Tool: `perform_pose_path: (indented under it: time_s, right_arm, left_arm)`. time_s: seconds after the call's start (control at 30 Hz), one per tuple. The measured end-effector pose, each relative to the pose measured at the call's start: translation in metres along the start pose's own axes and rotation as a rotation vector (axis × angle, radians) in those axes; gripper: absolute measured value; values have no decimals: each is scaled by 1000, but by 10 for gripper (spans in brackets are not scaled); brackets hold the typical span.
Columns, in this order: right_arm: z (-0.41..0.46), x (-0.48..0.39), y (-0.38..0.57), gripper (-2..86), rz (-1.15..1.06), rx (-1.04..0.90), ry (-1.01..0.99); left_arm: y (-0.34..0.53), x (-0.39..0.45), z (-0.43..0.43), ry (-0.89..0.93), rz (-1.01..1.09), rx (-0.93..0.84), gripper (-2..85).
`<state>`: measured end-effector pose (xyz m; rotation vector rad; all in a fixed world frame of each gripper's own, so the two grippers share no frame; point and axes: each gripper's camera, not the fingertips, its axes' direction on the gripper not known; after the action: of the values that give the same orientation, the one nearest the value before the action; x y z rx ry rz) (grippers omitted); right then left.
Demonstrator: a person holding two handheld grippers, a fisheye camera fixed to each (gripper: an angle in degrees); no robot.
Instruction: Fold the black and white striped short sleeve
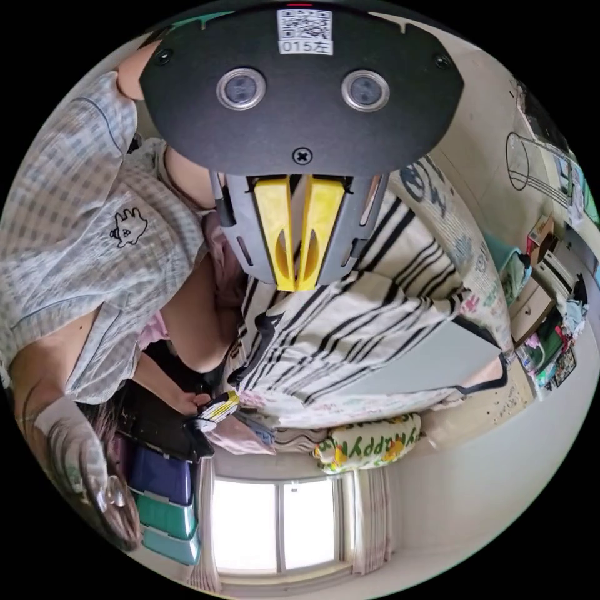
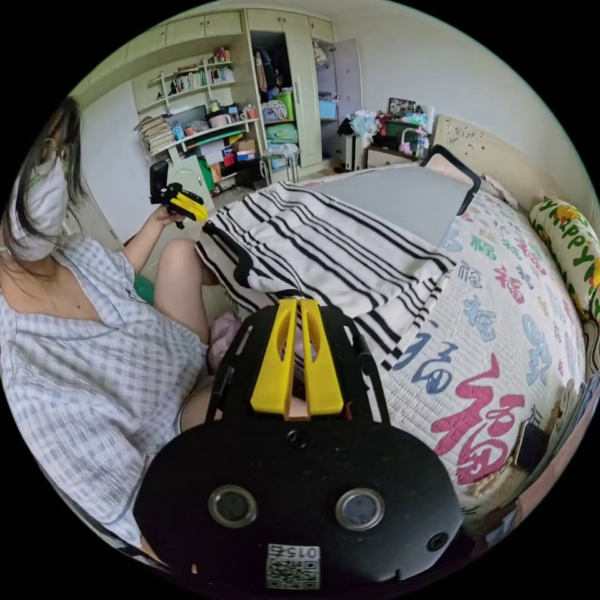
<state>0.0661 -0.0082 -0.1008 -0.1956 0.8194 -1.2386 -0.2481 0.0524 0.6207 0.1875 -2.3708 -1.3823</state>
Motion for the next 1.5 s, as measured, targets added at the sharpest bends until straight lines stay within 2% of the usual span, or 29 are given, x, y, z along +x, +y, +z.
perform_pose_path:
  time_s: [0.13, 0.33, 0.4, 0.53, 0.6, 0.67, 0.73, 0.83, 0.93, 1.0, 1.1, 1.2, 1.27, 1.5]
  right_arm:
    - [12, -14, 19, -9, 4, -56, 24]
    - [-9, -30, 36, -10, -25, -68, 71]
    - [-5, -30, 40, -10, -27, -104, 72]
    - [14, -22, 41, -9, -38, -213, 49]
    - [15, -16, 42, -9, -52, -239, 1]
    - [10, -11, 46, -8, -99, -272, -154]
    - [-1, -4, 47, -6, -91, -239, -191]
    - [-30, 26, 40, 7, 17, -99, -96]
    - [-51, 82, 24, 59, 219, 38, -38]
    - [-56, 120, 16, 94, 366, 107, 34]
    - [-55, 174, 11, 115, 526, 184, 91]
    - [-36, 224, 17, 132, 646, 157, -31]
    - [-22, 252, 29, 119, 712, 178, -192]
    - [-4, 284, 44, 77, 721, 166, -344]
  left_arm:
    - [12, 18, -3, -46, -44, -14, -3]
    - [25, 34, -33, 7, -40, 42, -3]
    - [28, 34, -33, -45, -58, 18, -2]
    - [26, 0, -46, -54, -202, 71, 12]
    - [24, -21, -51, -37, -263, 105, 36]
    - [19, -51, -58, -38, -341, 152, 68]
    - [16, -82, -65, -40, -417, 201, 75]
    - [10, -159, -71, -10, -596, 277, 79]
    - [4, -243, -58, -38, -750, 251, 82]
    - [5, -290, -44, 13, -846, 234, 87]
    - [10, -346, -22, 202, -943, 260, 98]
    - [8, -370, -7, 255, -962, 239, 105]
    - [9, -383, 2, 332, -960, 226, 111]
    - [17, -418, 2, 415, -998, 287, 89]
